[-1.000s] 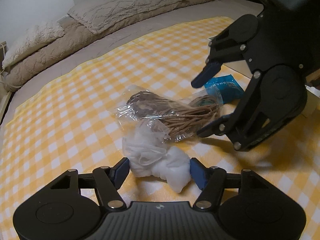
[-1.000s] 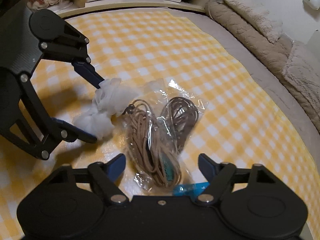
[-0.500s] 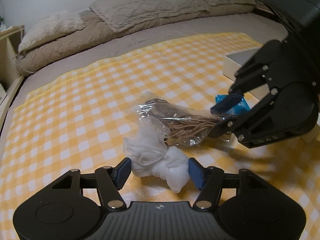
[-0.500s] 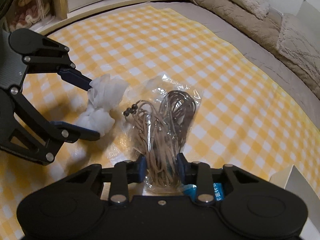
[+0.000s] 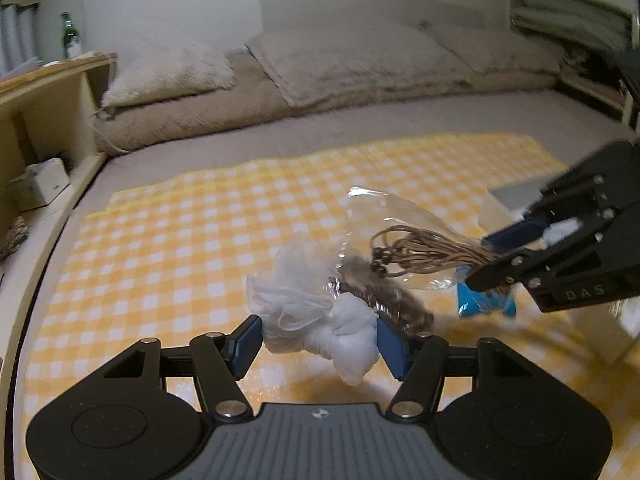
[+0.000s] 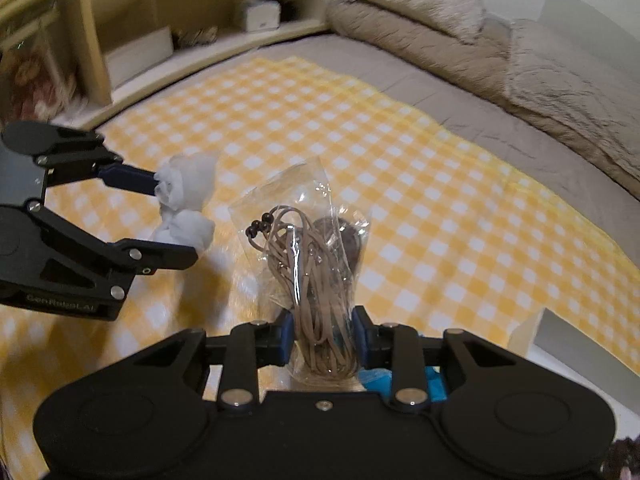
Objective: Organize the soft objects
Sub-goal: 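Carry the cotton puff and bagged brown cords into the tray and open both tools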
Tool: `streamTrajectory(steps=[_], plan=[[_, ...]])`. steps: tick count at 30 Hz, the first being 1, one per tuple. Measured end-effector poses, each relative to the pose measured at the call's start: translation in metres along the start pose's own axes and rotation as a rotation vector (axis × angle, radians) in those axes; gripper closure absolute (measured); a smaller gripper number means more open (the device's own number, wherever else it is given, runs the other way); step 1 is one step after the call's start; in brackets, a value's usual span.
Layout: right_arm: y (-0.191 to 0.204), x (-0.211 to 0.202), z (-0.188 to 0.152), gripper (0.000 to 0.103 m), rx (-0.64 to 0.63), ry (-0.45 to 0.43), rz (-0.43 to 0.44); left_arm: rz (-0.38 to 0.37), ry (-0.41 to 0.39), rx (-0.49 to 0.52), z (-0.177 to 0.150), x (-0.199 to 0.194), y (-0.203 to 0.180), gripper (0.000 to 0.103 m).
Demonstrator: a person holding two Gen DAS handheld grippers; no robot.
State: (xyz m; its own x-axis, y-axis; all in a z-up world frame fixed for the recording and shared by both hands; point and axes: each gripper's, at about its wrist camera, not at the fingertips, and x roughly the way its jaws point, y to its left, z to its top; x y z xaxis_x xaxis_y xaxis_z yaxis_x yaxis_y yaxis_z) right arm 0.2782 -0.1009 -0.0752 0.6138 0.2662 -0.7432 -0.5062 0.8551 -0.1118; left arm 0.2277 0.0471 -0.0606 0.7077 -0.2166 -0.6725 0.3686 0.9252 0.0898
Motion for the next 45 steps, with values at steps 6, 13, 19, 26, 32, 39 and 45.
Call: streamTrajectory(steps=[6, 13, 19, 26, 32, 39, 45], plan=[[-0.012, -0.033, -0.001, 0.072, 0.092, -0.065, -0.007, 0.014, -0.061, -0.06, 0.009, -0.019, -0.003, 0.04], [-0.033, -0.075, -0.015, 0.072, 0.189, -0.133, -0.034, 0.007, -0.136, -0.113, 0.025, -0.035, -0.016, 0.04], [-0.058, -0.107, -0.032, 0.072, 0.257, -0.176, -0.078, -0.034, -0.176, -0.131, 0.041, -0.037, -0.039, 0.04], [-0.092, -0.139, -0.059, 0.072, 0.336, -0.197, -0.132, -0.11, -0.202, -0.112, 0.06, -0.03, -0.084, 0.04], [-0.122, -0.161, -0.088, 0.072, 0.398, -0.199, -0.188, -0.182, -0.198, -0.094, 0.071, -0.017, -0.123, 0.04], [-0.159, -0.182, -0.129, 0.072, 0.482, -0.188, -0.255, -0.253, -0.172, -0.061, 0.078, 0.002, -0.17, 0.04], [-0.188, -0.193, -0.161, 0.072, 0.553, -0.166, -0.303, -0.329, -0.131, -0.024, 0.078, 0.015, -0.209, 0.04]])
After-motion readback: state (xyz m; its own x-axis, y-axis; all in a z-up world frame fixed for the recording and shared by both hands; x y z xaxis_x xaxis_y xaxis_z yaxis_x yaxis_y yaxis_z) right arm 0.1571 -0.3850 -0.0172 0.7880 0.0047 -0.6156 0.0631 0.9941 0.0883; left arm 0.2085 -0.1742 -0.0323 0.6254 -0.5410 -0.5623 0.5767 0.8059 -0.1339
